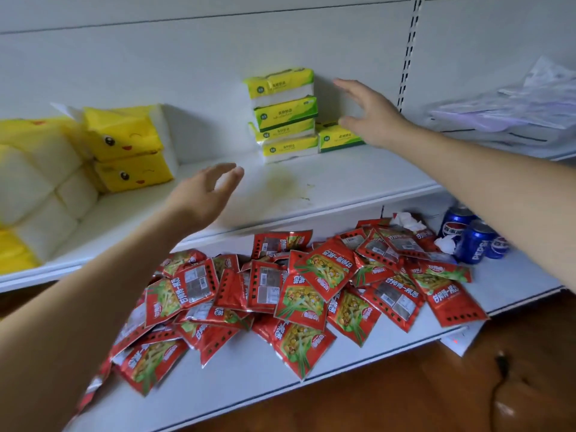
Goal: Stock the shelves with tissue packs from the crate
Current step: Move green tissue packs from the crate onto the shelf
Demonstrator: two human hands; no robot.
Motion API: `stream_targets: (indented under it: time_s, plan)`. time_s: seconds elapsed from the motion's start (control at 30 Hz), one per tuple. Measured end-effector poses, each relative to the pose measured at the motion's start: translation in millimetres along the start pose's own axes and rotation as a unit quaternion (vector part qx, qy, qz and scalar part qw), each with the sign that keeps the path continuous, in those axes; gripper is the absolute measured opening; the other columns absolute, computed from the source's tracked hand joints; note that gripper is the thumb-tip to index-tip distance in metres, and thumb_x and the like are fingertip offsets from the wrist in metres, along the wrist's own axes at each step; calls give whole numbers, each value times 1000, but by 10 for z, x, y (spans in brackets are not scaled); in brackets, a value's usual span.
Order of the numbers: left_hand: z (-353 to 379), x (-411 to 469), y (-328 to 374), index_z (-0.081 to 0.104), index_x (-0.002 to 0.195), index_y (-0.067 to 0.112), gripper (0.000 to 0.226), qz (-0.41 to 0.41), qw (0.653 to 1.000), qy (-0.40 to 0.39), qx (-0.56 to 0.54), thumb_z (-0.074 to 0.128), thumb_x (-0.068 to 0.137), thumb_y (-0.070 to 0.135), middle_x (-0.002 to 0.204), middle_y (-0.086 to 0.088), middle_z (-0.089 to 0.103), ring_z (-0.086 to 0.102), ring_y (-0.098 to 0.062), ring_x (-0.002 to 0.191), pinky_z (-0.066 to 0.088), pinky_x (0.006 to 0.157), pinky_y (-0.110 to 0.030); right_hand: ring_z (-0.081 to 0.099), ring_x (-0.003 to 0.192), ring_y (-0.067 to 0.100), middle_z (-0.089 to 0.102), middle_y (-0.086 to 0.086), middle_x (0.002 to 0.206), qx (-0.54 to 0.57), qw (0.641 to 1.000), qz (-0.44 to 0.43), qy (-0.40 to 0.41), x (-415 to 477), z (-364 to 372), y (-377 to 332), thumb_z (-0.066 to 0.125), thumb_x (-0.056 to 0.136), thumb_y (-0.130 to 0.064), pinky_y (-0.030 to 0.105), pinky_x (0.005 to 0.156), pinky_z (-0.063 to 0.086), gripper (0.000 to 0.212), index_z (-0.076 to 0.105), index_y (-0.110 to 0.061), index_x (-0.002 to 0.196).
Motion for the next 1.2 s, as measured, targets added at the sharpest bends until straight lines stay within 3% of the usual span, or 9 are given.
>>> stream_targets:
  time_s: [0.13, 0.3, 0.43, 0.53, 0.67, 0.83, 0.97, 1.1, 1.2]
  plan:
    - [-428, -506, -232, 46, 137, 16, 46, 31, 999, 20, 5, 35, 98, 39, 140, -6, 49, 44, -23, 129, 32, 98, -26, 35, 132, 15, 38, 5, 145, 43, 995, -46, -72, -498, 574, -674, 59, 88, -2, 19, 105, 27, 59, 35, -11, 141]
    - [-968, -1460, -725, 53, 129, 15, 39, 35, 998, 53, 24, 41, 97, 34, 129, -4, 57, 52, -21, 117, 29, 83, -16, 39, 130, 8, 44, -3, 140, 108, 979, -74, -158, -1176, 1506, -1630, 67, 84, -15, 18, 106, 29, 60, 40, -21, 137]
    - [-1303, -2447, -1427, 57, 124, 15, 52, 13, 997, 24, 79, 38, 92, 53, 114, 0, 60, 55, -19, 105, 30, 79, -15, 42, 120, -4, 46, -14, 128, 137, 953, -131, -235, -1854, 2370, -2587, 69, 82, -18, 6, 100, 30, 56, 46, -23, 133]
    - [-1604, -3221, -2150, 58, 121, 14, 55, -60, 993, 25, 99, 34, 89, 51, 117, -3, 61, 53, -20, 113, 29, 84, -14, 43, 121, -3, 48, -16, 127, 151, 921, -174, -314, -2374, 3082, -3295, 70, 82, -23, 15, 101, 33, 55, 45, -33, 130]
    - [-2010, -4163, -2969, 57, 122, 15, 47, -182, 978, 59, 85, 38, 91, 45, 119, -3, 59, 52, -21, 114, 33, 84, -22, 45, 123, 7, 48, -4, 136, 170, 878, -213, -393, -2978, 3956, -3992, 69, 83, -18, 18, 101, 34, 56, 47, -22, 133]
    - [-2239, -4906, -3557, 56, 124, 9, 33, -246, 961, 88, 95, 43, 99, 26, 109, -6, 60, 54, -24, 109, 32, 78, -26, 43, 127, 7, 45, -8, 139, 173, 843, -222, -459, -3521, 4778, -4515, 67, 84, -25, 28, 105, 35, 55, 44, -31, 134]
    - [-2154, -5252, -3981, 56, 123, 7, 36, -281, 953, 72, 87, 40, 100, 29, 119, -11, 60, 53, -25, 113, 35, 84, -28, 42, 127, 6, 45, -8, 140, 164, 829, -215, -490, -3769, 5225, -4719, 67, 84, -25, 24, 103, 35, 56, 44, -29, 135]
    - [-2026, -5482, -4417, 54, 127, 9, 37, -319, 944, 35, 78, 37, 100, 28, 126, -10, 57, 51, -23, 117, 37, 89, -28, 44, 122, 2, 47, -6, 135, 146, 817, -226, -509, -3927, 5641, -4931, 69, 83, -20, 5, 95, 33, 56, 45, -23, 134]
    - [-1918, -5667, -4745, 53, 125, 11, 37, -360, 929, 21, 81, 36, 100, 31, 123, -11, 57, 51, -25, 115, 39, 89, -31, 45, 126, 11, 48, -1, 138, 71, 818, -244, -517, -4020, 6062, -4998, 68, 84, -24, 29, 104, 37, 55, 45, -23, 134]
Point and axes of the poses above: each hand's wrist, its own x-axis towards the middle knuckle, its own z-axis out of the palm, y = z × x, the point moved 10 cm from there along x, towards the middle knuckle
